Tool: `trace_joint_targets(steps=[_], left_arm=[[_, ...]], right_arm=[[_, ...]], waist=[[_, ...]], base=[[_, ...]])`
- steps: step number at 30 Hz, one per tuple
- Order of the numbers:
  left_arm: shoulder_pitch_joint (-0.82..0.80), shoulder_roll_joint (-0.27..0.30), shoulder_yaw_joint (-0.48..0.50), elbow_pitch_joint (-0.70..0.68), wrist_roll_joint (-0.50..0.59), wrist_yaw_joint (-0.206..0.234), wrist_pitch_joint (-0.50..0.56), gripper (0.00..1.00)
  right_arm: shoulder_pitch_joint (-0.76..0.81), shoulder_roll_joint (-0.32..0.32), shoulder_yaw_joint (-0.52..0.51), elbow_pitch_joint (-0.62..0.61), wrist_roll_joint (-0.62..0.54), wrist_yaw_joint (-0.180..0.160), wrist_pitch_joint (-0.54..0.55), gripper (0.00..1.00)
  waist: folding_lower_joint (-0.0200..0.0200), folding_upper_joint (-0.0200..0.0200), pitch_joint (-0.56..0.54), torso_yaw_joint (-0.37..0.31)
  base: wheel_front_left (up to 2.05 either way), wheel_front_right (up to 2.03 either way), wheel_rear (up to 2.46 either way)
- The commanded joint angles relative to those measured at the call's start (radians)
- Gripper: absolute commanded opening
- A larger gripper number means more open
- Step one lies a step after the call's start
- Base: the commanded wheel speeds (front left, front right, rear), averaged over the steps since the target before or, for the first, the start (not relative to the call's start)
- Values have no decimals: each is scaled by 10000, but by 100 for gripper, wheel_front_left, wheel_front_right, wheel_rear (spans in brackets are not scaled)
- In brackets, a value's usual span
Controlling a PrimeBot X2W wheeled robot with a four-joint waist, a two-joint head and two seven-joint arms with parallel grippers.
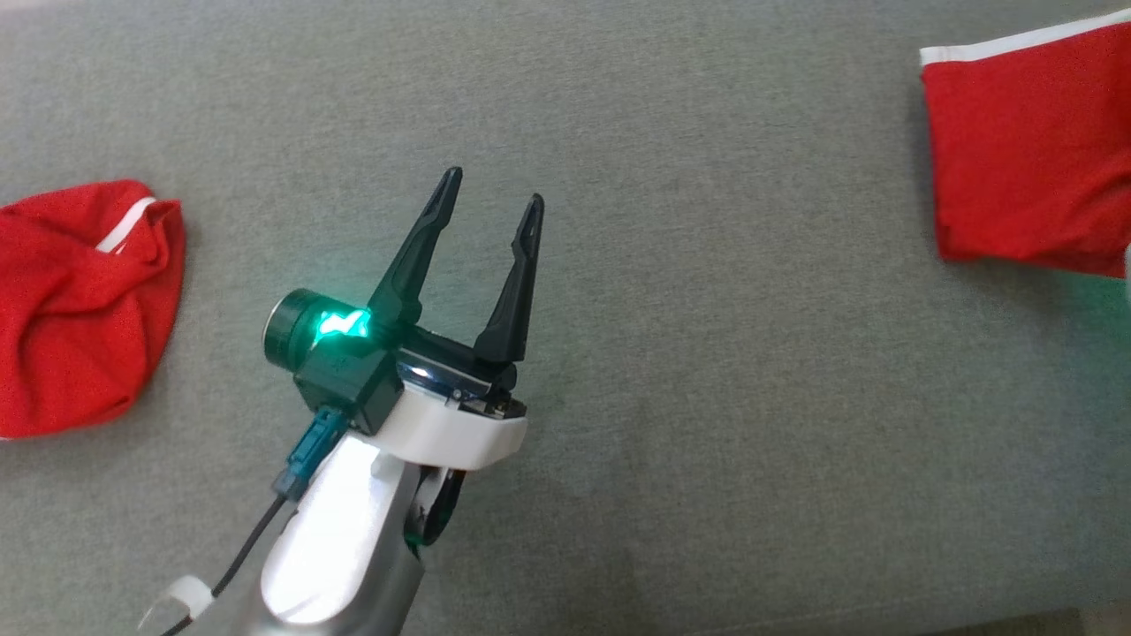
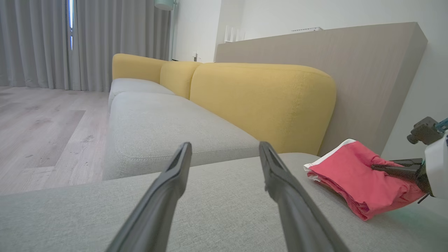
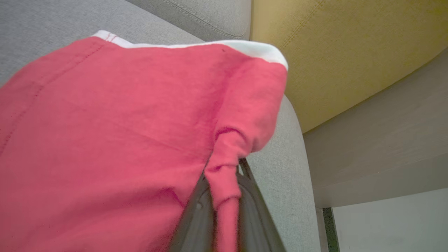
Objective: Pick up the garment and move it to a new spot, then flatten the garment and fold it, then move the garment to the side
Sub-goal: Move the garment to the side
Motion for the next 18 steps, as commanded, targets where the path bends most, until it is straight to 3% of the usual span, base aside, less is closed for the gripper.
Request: trace_joint_targets(steps=[1,10,11,12,18], left_arm=[[-234,43,278,-324,84,3,-51,100],[-100,43,467,-304,141,-30,-51,100],[-82,43,491,-288,150,-38,-51,100],[-57,43,515,-271,155,-46,-51,100],[179,43,693,-203,139,-43,-51,100]], right_arm=[[-98,-389,9,-33,20,65,-67,0],[-370,-440,-540,808,-74,65,-461,0],[-420,-414,-641,873,-90,65,-561,37],[-474,-372,-785,939,-77,65,-674,100],[-552,20,-1280,1169,-47,65,-1090,100]], waist=[[-1,0,21,73],[-1,0,-18,248],[-1,0,-47,249],[-1,0,-83,245],[-1,0,-545,201]], base=[[0,0,0],[0,0,0],[0,0,0],[0,0,0],[0,0,0]])
